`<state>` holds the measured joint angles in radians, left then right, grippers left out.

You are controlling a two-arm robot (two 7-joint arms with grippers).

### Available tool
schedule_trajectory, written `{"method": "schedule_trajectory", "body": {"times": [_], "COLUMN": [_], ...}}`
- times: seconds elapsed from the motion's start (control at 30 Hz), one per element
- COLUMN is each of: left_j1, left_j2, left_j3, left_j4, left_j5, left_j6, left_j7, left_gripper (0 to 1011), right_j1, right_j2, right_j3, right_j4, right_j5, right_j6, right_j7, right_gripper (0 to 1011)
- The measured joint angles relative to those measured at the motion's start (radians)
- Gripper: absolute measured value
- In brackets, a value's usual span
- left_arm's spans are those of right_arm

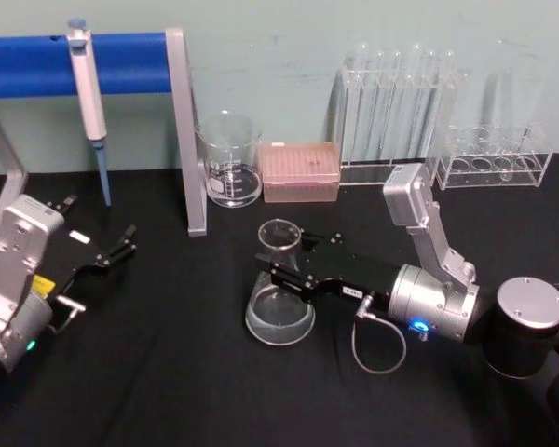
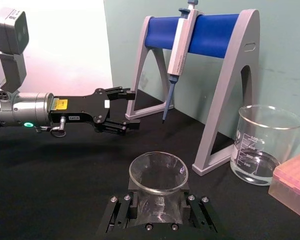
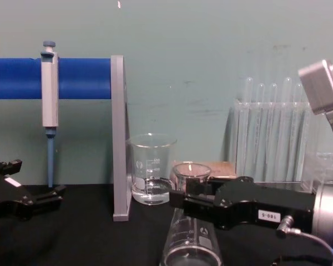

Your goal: Grasp the erlenmeyer flask with one hand, shake it three times, then place it back.

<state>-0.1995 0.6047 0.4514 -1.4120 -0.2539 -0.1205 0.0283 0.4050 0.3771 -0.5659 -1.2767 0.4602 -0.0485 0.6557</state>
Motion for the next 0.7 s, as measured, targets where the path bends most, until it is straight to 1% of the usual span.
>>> {"method": "schedule_trajectory", "body": {"times": [0.33,0.7], "left_j1": [0.000,0.000], "left_j2": [0.000,0.000], "left_j3": [0.000,0.000], "left_j4": [0.000,0.000], "left_j5": [0.000,0.000], "left_j6": [0.000,0.000], "left_j7": [0.000,0.000], "left_gripper": [1001,1001], "right_j1": [0.003,0.008], "right_j2": [-0.002,-0.006], "right_j3": [-0.005,-0.008], "right_j4": [0.015,0.030], "right_j5": [0.003,0.007], "right_j6": [-0.010,-0.006], "right_j7": [0.014,0.017], "right_gripper": [449,449]}}
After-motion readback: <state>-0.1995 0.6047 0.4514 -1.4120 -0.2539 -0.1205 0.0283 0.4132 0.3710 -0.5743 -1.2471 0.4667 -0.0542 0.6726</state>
